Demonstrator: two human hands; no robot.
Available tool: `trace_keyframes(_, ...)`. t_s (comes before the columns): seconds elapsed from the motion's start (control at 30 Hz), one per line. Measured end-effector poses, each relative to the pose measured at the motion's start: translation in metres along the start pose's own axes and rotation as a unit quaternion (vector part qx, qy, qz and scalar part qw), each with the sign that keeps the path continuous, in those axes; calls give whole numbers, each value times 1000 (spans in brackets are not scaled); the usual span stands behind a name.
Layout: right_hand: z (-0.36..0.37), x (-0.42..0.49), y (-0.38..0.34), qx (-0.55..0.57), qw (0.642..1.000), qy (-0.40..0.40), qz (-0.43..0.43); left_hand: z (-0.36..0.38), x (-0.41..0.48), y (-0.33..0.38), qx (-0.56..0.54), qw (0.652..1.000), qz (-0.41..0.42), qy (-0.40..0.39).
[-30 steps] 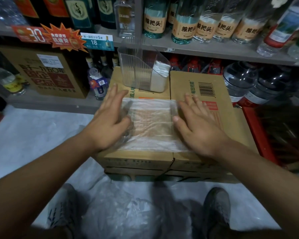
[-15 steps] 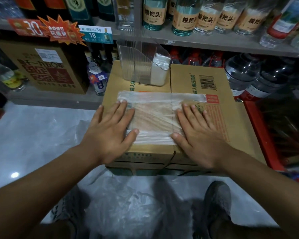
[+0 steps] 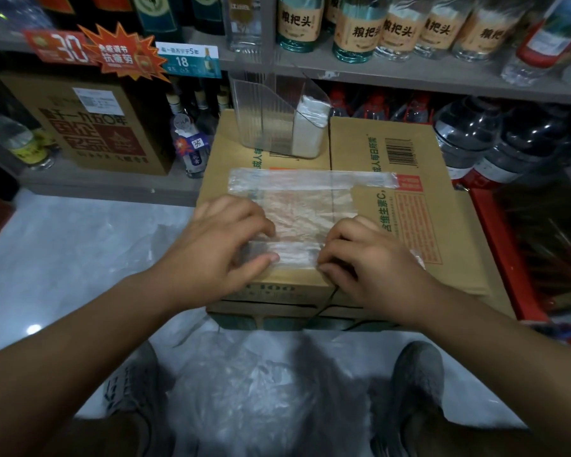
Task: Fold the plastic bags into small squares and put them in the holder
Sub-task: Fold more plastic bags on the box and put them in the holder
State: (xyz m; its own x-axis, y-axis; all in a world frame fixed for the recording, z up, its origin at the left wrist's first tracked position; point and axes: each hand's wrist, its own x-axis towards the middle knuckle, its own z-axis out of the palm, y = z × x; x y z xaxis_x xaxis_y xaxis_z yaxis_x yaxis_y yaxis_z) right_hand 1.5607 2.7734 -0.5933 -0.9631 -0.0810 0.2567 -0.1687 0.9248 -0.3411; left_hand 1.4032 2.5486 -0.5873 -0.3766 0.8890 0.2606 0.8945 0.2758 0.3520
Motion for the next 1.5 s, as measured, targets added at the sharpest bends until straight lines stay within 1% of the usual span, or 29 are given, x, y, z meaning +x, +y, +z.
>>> trace_keyframes(0.13, 1, 4, -1, -7, 1000, 1, 17, 5, 3, 2, -17, 998, 37, -36)
trace_keyframes(0.27, -3, 6, -3, 27, 998, 4, 54, 7, 4, -1, -31, 998, 25, -45)
trace_keyframes(0.37, -6, 6, -3, 7, 999, -15, 40, 6, 5, -1, -44, 998, 10, -38)
trace_keyframes(0.47, -6, 7, -4, -22, 1000, -8, 14, 4, 6, 2, -57, 998, -3, -28)
trace_keyframes(0.57, -8, 8, -4, -40, 999, 7, 2, 1, 6, 6, -70, 997, -38, -6)
trace_keyframes(0.63, -12, 10, -5, -39, 999, 7, 12, -1, 7, 8, -79, 995, -67, 4)
trace_keyframes(0.7, -18, 15, -6, -30, 999, -2, 35, -6, 9, 10, -98, 990, -98, 7)
trace_keyframes(0.8, -34, 27, -7, -10, 997, -24, 79, -17, 16, 9, -86, 986, -139, 12)
trace_keyframes(0.87, -45, 36, -6, -1, 994, -34, 103, -23, 22, 5, -115, 972, -204, 18)
trace_keyframes(0.93, -51, 47, -5, -1, 993, -29, 117, -25, 28, 0, -178, 945, -271, 30)
trace_keyframes(1.03, -58, 63, -1, -5, 989, -13, 147, -22, 37, -8, -239, 916, -320, 50)
trace_keyframes(1.13, -58, 78, 10, -15, 986, -24, 166, -17, 44, -14, -215, 908, -356, 55)
trace_keyframes(1.23, -48, 91, 22, -25, 984, -38, 173, -13, 50, -16, -180, 911, -369, 51)
trace_keyframes(1.33, -33, 99, 33, -37, 981, -14, 187, -11, 53, -15, -138, 914, -379, 41)
trace_keyframes(1.5, -11, 105, 43, -17, 975, -6, 221, -13, 53, -12, -122, 914, -384, 46)
